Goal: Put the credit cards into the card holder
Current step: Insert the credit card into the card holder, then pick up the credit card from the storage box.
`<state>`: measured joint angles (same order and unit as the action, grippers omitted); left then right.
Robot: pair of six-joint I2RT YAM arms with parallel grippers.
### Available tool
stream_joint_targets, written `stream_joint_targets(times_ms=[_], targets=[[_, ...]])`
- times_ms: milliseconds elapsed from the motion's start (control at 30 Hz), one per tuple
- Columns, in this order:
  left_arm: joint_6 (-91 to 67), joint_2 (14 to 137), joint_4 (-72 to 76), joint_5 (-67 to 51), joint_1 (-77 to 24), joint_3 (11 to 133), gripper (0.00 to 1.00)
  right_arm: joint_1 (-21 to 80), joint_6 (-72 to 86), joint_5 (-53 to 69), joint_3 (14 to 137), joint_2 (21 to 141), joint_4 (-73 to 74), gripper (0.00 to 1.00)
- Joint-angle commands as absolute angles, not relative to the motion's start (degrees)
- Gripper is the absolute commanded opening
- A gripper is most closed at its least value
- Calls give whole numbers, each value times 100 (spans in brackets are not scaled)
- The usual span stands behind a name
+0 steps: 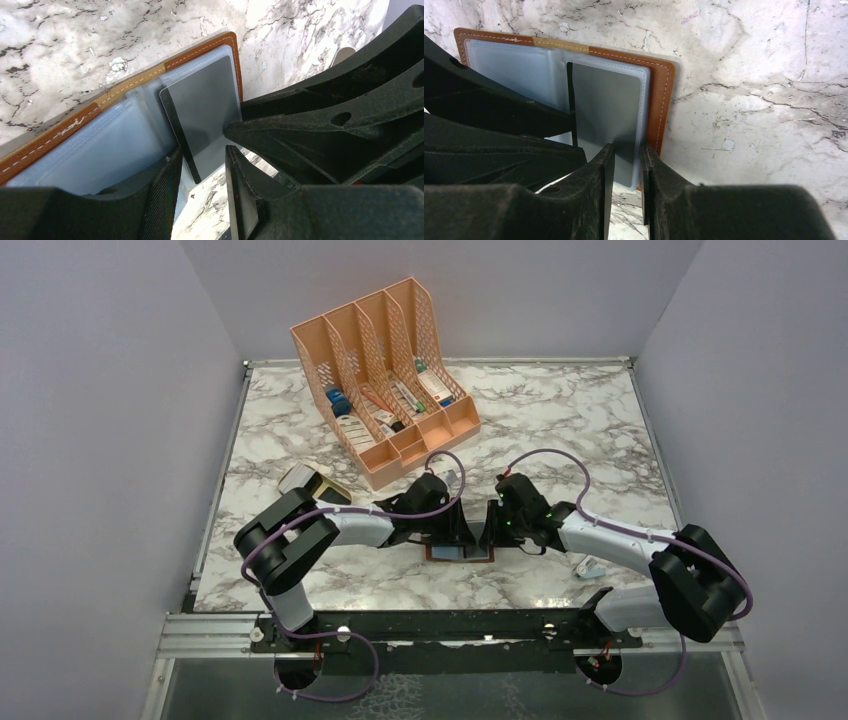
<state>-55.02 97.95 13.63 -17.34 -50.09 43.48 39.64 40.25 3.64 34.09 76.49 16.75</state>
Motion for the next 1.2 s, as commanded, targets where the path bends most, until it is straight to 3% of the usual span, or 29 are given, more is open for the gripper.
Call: stream_joint_targets(times_ms=[0, 533, 733, 900, 1167], targets=[[-5512, 9783, 1304, -1525, -5116, 4483, 40, 3972, 4028, 273, 3463, 7470, 1631, 25], [-3578, 8339, -1638, 490, -5024, 5510, 48, 3973, 3968, 120, 3420, 6790, 2090, 27], [-1903, 7515, -2889, 2367, -4990, 5948, 48, 3973, 3922, 132, 3462, 6638, 2110, 27], [-524, 6896, -2941, 3668, -4870, 5700, 49, 3968, 3882, 192, 3547, 6644, 2103, 27], [747, 6604, -2675, 3145, -3553, 5149, 52, 3972, 3787, 247, 3624, 6583, 2162, 27]])
